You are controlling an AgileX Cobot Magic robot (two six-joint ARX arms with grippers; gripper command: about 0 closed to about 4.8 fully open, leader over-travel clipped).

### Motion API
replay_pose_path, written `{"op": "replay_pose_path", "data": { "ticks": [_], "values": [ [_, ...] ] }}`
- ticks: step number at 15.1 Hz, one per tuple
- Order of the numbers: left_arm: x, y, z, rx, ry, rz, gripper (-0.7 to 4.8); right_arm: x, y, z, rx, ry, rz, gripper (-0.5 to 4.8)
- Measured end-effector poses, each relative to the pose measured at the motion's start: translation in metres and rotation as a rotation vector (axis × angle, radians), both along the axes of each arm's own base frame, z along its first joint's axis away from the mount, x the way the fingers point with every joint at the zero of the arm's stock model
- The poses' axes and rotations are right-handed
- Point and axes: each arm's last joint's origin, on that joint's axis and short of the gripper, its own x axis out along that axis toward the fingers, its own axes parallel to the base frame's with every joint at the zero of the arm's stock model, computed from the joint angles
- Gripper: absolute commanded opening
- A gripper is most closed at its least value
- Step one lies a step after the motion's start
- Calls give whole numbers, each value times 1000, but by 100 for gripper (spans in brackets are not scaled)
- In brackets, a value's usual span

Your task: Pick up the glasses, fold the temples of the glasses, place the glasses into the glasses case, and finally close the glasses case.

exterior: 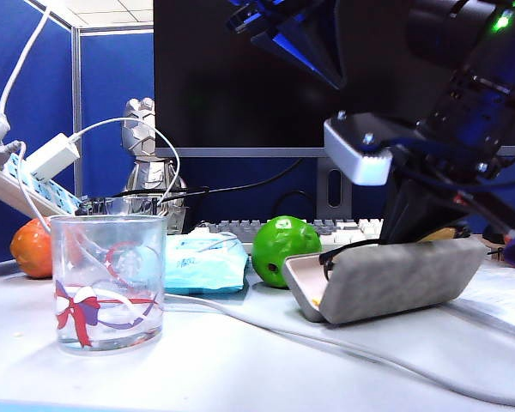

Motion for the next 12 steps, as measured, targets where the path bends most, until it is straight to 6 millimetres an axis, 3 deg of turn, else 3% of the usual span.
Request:
{"op": "replay_pose_path", "data": {
  "ticks": [1,2,4,6,10,11,12],
  "values": [
    [0,0,0,0,0,0,-4,1,0,-1,-2,0,0,-6],
    [0,0,0,0,1,0,-4,2,0,-1,0,2,-5,30],
    [0,0,0,-1,2,2,-4,2,-1,-1,20,23,-86,218],
    [0,0,0,-2,2,2,-5,1,-2,1,29,26,-154,220],
    [0,0,0,-2,2,2,-5,-9,-8,27,69,-69,-186,216],
    [0,0,0,-2,2,2,-4,-13,-10,36,92,-95,-210,158],
    [0,0,0,-2,2,2,-5,-17,-12,44,127,-113,-248,63]
  ]
}}
